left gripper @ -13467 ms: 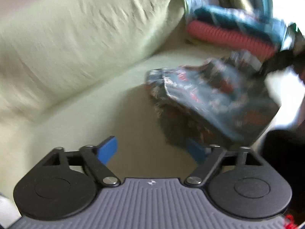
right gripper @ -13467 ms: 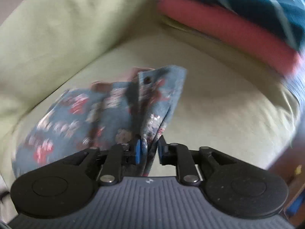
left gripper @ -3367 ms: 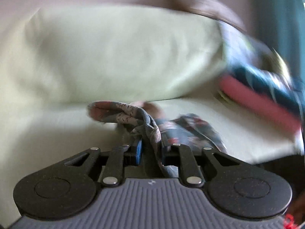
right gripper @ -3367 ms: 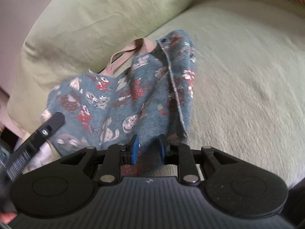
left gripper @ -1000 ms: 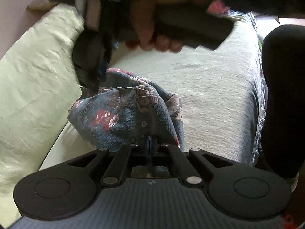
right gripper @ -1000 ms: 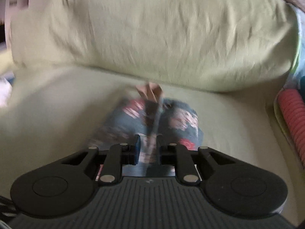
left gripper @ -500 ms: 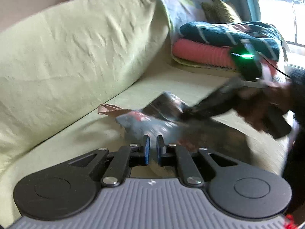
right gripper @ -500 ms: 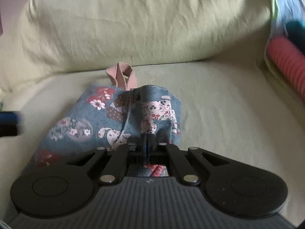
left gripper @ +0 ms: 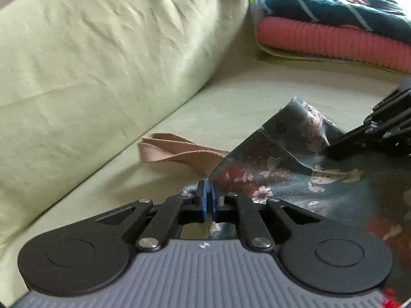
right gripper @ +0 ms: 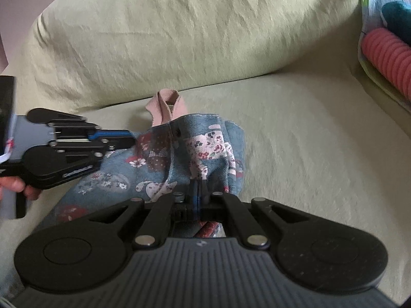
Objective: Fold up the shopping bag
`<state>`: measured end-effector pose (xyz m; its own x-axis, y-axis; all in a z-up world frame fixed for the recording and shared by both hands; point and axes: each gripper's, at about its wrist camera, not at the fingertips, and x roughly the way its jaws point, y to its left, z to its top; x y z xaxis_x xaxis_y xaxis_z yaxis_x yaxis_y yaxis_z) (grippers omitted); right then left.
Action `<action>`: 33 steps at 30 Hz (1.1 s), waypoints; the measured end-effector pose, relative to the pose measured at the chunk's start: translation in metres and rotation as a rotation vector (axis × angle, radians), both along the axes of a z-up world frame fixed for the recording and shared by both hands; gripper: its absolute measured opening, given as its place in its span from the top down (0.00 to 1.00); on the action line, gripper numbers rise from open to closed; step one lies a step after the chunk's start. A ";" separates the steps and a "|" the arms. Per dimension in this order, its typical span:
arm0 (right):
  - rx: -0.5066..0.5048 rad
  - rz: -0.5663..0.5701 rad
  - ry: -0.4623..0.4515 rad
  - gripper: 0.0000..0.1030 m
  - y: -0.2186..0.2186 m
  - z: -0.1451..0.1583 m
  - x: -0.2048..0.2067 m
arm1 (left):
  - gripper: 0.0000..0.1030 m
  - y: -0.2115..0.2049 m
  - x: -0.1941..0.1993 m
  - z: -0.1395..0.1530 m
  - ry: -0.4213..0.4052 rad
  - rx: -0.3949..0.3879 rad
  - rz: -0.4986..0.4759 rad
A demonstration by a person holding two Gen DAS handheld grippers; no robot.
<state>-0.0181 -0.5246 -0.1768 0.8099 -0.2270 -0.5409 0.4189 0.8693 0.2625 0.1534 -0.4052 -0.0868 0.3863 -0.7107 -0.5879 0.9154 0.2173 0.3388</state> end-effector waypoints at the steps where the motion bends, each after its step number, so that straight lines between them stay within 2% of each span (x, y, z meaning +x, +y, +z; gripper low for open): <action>1: 0.001 0.000 0.008 1.00 0.000 0.002 0.001 | 0.95 0.007 -0.010 0.007 0.010 -0.006 -0.019; 3: -0.027 0.016 0.045 1.00 0.003 0.009 0.005 | 0.93 0.021 -0.033 0.013 0.030 -0.012 -0.088; 6: -0.066 0.026 0.094 1.00 0.007 0.026 0.016 | 0.96 0.028 -0.073 -0.002 -0.047 0.059 -0.145; 7: -0.104 0.027 0.082 0.94 0.011 0.033 0.018 | 1.00 0.028 -0.083 -0.009 -0.099 0.072 -0.148; 8: -0.144 0.027 0.069 0.89 0.015 0.040 0.020 | 1.00 0.026 -0.091 -0.016 -0.138 0.081 -0.147; 11: -0.218 0.039 0.048 0.85 0.013 0.047 0.033 | 1.00 0.019 -0.101 -0.020 -0.147 0.079 -0.139; 12: -0.221 0.033 0.078 0.86 0.006 0.043 0.040 | 1.00 0.017 -0.101 -0.020 -0.142 0.080 -0.134; 14: -0.203 0.018 0.106 0.97 -0.012 0.033 0.050 | 1.00 0.015 -0.102 -0.020 -0.148 0.083 -0.126; 16: -0.137 0.020 0.092 1.00 -0.026 0.031 0.053 | 0.97 0.020 -0.103 -0.017 -0.150 0.077 -0.113; 19: -0.067 0.005 0.085 1.00 -0.036 0.034 0.055 | 0.93 0.042 -0.113 -0.009 -0.136 0.028 -0.088; 20: -0.059 -0.006 0.078 0.96 -0.035 0.037 0.050 | 0.92 0.054 -0.119 -0.005 -0.137 0.010 -0.078; 22: -0.065 -0.028 0.043 0.88 -0.023 0.049 0.034 | 0.93 0.083 -0.132 0.002 -0.134 -0.031 -0.060; 26: -0.067 0.023 -0.071 0.83 0.024 0.072 -0.015 | 0.93 0.128 -0.160 0.013 -0.081 -0.080 -0.055; 28: -0.095 0.083 -0.122 0.83 0.061 0.079 -0.044 | 0.93 0.139 -0.178 0.011 -0.090 -0.077 -0.074; 31: -0.190 0.136 -0.117 0.84 0.115 0.069 -0.077 | 0.93 0.143 -0.201 -0.004 -0.135 -0.042 -0.082; 33: -0.218 0.128 -0.025 0.83 0.134 0.048 -0.083 | 0.93 0.138 -0.207 -0.018 -0.164 -0.017 -0.067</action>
